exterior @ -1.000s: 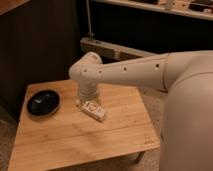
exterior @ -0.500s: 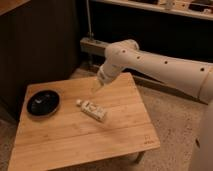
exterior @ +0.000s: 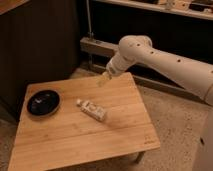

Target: Place the bottle in the ceramic bowl

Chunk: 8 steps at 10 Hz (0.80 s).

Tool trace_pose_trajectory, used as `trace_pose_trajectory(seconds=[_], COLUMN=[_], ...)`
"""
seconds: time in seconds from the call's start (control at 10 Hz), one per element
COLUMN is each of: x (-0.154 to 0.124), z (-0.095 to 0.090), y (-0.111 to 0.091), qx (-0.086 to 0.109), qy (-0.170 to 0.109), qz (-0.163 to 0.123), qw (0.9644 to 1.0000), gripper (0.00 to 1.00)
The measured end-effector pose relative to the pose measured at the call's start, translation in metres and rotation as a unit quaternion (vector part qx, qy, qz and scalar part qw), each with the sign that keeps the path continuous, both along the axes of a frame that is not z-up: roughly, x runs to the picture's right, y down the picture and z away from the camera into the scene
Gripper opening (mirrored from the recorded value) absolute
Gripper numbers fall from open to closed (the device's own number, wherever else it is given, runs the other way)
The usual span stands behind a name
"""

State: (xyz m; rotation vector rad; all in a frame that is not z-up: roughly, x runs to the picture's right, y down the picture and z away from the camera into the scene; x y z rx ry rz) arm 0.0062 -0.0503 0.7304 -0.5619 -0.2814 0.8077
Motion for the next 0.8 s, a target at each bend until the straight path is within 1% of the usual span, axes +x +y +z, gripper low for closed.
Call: trace_pose_trajectory(seconds=[0.1, 0.2, 0.3, 0.4, 0.5, 0.6, 0.7, 0.8], x=[-0.004, -0.013, -0.014, -0.018, -0.026, -0.027, -0.028, -0.031], z=[0.006, 0.014, 0.021, 0.031, 0.039, 0.044, 0.047, 0.055], y=[0.018, 0.047, 0.068, 0.096, 0.125, 0.147, 0.160, 0.176], qx=[-0.009, -0.021, -0.028, -0.039, -0.055, -0.070, -0.081, -0.092], qy=[-0.002, -0.005, -0.005, -0.008, -0.017, -0.022, -0.027, -0.033], qz=[0.006, 0.015, 0.023, 0.032, 0.041, 0.049, 0.057, 0.062], qw=[0.9999, 0.9997, 0.9993, 0.9987, 0.9975, 0.9961, 0.9947, 0.9933], gripper=[0.65, 0.65, 0.65, 0.65, 0.65, 0.65, 0.65, 0.65])
